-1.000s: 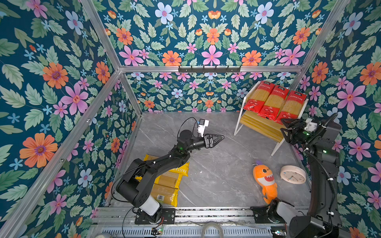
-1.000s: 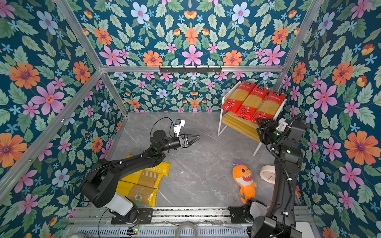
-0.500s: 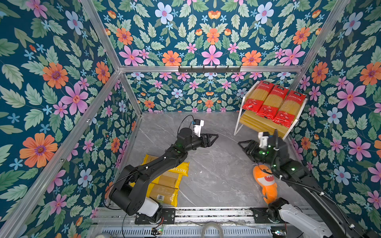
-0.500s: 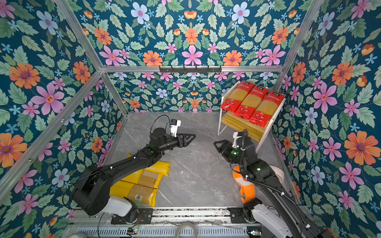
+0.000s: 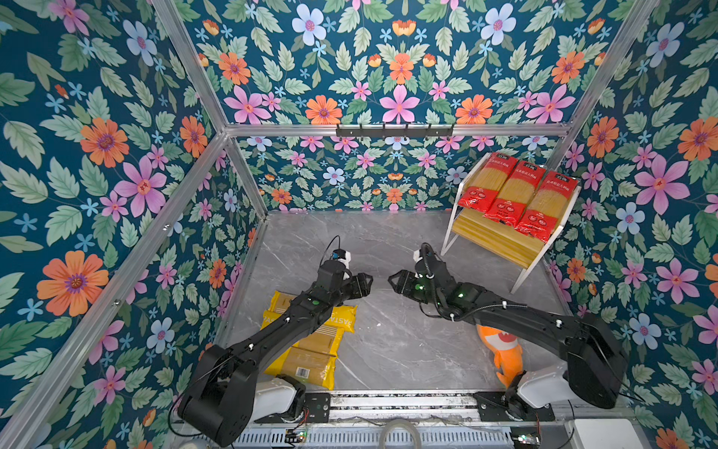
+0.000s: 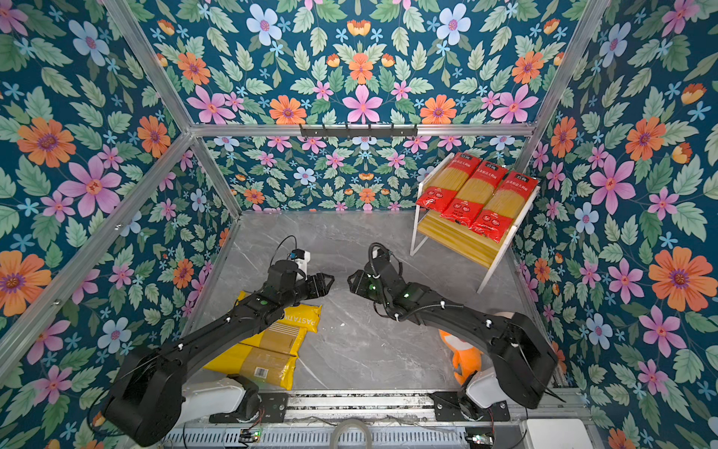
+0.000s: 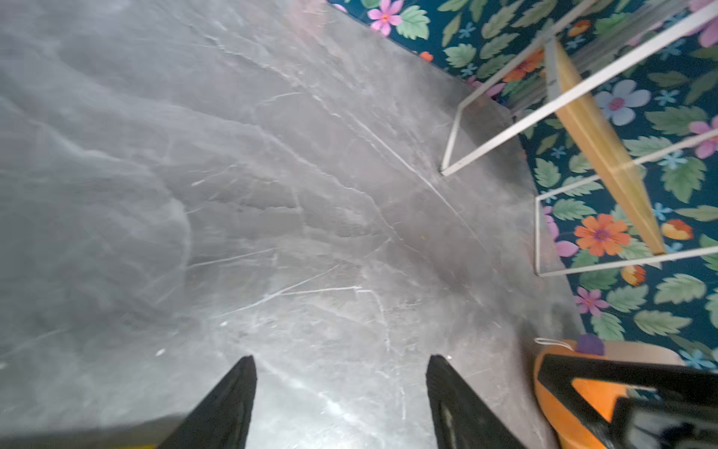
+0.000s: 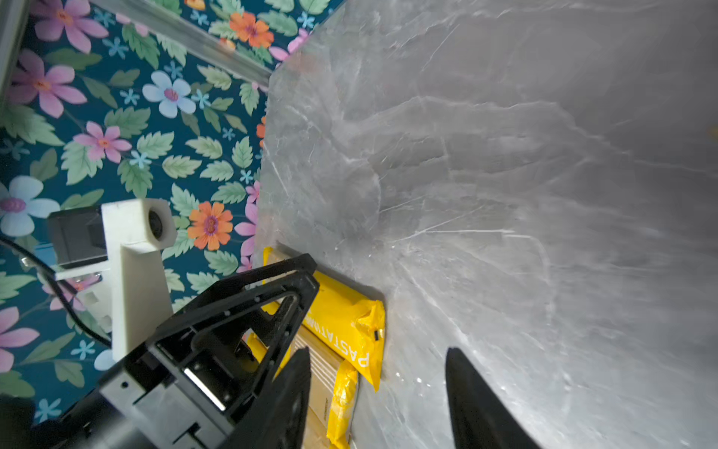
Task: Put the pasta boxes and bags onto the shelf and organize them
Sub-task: 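Move both grippers back toward the yellow pasta bags on the table, then lower both grippers onto the top yellow pasta bag and close them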
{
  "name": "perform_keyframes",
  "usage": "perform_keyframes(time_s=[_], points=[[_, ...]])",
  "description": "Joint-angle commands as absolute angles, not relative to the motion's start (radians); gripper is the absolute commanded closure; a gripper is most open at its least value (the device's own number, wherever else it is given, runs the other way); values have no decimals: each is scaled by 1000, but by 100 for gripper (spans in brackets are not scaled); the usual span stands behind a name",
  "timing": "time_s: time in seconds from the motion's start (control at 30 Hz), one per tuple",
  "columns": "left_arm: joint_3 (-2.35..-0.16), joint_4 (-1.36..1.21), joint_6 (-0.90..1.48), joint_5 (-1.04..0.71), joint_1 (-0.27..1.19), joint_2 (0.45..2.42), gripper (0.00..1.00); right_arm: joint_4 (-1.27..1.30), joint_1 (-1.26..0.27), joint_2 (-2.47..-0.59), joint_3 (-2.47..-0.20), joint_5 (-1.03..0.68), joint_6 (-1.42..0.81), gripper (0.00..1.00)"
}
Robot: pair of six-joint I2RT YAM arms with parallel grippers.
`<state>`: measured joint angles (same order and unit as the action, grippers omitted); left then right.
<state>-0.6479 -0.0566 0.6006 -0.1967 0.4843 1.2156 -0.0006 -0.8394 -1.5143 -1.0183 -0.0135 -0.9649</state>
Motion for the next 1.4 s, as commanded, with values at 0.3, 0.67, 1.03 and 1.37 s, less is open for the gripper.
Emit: perform_keyframes(time_s=[0.3, 0.67, 1.03, 1.37], points=[[-487, 111, 723, -134, 262, 1012, 27, -186, -939, -1992, -1432, -240, -775, 42], [-467, 91, 718, -153, 252, 993, 27, -413, -937, -2111, -1540, -217, -765, 53], [-445, 66, 715, -171, 252, 993, 27, -372, -905, -2199, -1609, -227, -798, 65], [-433, 45, 720, -187, 253, 997, 28, -178, -871, -2117, -1471, -258, -869, 92]])
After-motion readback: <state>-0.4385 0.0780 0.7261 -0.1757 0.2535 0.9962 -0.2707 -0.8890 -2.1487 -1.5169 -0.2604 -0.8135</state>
